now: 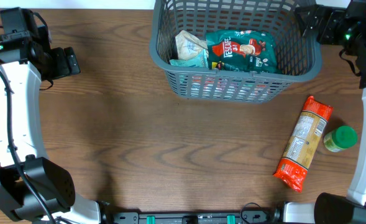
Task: Pack container
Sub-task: 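Withdraw the right gripper from the basket toward the orange tube package, then lower the right gripper onto the orange-capped spaghetti package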
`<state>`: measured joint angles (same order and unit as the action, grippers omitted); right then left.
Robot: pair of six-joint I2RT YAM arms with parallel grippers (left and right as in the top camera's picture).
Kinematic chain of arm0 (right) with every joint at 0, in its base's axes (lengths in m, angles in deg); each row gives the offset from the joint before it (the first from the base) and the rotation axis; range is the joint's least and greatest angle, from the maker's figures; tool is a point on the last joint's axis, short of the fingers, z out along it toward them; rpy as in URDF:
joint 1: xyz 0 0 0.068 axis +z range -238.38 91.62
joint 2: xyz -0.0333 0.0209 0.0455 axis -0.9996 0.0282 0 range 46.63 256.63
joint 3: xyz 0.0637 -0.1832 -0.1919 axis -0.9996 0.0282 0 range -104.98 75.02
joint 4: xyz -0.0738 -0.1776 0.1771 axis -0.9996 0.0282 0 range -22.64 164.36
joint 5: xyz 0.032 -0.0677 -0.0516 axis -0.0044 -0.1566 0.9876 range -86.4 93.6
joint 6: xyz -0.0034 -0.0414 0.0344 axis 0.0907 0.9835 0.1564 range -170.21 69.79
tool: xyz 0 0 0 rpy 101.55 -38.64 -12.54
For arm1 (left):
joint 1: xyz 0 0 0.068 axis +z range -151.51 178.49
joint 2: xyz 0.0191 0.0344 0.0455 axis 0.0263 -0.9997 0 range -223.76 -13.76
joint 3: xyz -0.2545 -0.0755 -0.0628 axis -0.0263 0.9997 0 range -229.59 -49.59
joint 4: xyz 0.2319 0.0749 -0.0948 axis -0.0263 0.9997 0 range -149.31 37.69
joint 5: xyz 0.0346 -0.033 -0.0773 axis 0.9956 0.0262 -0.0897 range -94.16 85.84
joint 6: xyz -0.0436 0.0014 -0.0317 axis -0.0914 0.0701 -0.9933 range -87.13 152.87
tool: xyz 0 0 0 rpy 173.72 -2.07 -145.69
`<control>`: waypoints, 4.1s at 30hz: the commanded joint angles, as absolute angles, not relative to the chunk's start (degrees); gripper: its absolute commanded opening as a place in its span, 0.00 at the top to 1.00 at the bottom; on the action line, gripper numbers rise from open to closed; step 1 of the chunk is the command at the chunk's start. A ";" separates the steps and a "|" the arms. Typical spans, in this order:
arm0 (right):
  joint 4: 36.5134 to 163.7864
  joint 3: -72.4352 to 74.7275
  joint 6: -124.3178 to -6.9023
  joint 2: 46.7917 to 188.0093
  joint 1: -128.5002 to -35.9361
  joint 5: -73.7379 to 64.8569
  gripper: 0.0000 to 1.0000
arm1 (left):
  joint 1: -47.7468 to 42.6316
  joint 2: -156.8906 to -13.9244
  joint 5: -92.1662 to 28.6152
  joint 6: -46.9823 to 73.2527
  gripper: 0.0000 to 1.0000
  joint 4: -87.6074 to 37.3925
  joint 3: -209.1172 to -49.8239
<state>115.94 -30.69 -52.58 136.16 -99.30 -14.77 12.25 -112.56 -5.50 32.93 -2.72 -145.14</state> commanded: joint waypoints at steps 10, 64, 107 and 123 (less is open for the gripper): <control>119.11 -31.19 -57.59 137.41 -100.22 -1.92 0.01 | 12.12 -112.56 -5.68 34.35 0.01 -2.63 -145.05; 113.84 -31.17 -60.36 156.47 -104.52 -19.62 0.98 | 12.12 -112.56 -5.68 34.52 0.01 -2.61 -145.05; 109.69 -31.15 -52.63 156.49 -95.26 -25.37 0.97 | 12.12 -112.59 -5.68 34.54 0.01 -2.61 -145.05; 108.75 -31.15 -51.80 156.49 -93.44 -25.59 0.98 | 12.12 -112.59 -5.68 34.54 0.02 -2.61 -145.05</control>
<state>109.34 -30.69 -52.54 155.97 -95.52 -22.94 12.25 -112.56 -5.50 34.22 -2.72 -145.14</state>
